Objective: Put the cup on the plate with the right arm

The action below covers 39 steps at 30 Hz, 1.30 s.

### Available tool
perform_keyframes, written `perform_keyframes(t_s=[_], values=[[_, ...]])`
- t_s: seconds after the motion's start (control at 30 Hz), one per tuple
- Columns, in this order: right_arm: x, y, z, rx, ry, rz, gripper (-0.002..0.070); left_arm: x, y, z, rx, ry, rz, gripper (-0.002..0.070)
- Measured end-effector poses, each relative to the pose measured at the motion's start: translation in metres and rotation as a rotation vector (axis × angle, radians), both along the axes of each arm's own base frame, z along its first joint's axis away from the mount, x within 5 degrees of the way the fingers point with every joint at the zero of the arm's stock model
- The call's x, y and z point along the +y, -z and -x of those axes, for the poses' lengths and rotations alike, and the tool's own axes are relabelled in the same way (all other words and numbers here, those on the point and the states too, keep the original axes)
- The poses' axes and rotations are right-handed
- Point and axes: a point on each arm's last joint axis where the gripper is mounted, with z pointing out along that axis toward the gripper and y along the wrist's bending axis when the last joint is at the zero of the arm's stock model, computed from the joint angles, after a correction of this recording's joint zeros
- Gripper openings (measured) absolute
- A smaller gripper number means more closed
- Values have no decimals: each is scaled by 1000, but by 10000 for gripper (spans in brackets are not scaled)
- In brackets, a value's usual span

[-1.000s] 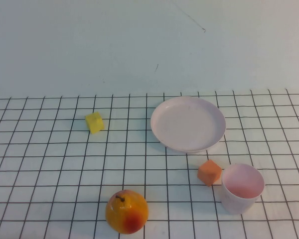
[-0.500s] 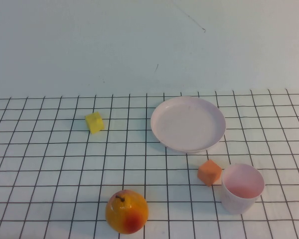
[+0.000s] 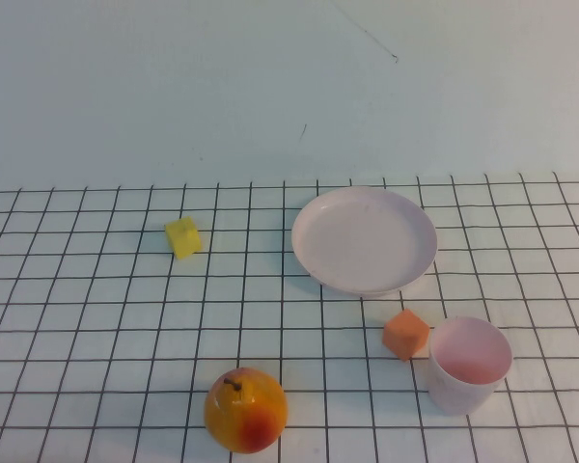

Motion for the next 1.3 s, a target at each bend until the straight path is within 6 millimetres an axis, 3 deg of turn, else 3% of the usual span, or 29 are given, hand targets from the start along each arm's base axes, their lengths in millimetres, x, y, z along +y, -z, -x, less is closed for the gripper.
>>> perform_keyframes(t_s=[0.27,0.53,0.73,1.17,1.23,1.3], values=[[8,-48,-46,394,-129,24,-2,0,0,0,0,0,0,-3],[18,-51,-122,879,-378,97,-2,0,0,0,0,0,0,-3],[23,-24,-180,1101,-488,115,-2,0,0,0,0,0,0,-3],[95,62,-251,1453,-750,339,4,0,0,0,0,0,0,-3],[101,75,-259,1507,-789,376,45,0,0,0,0,0,0,-3],[105,86,-268,1543,-811,397,146,0,0,0,0,0,0,-3]])
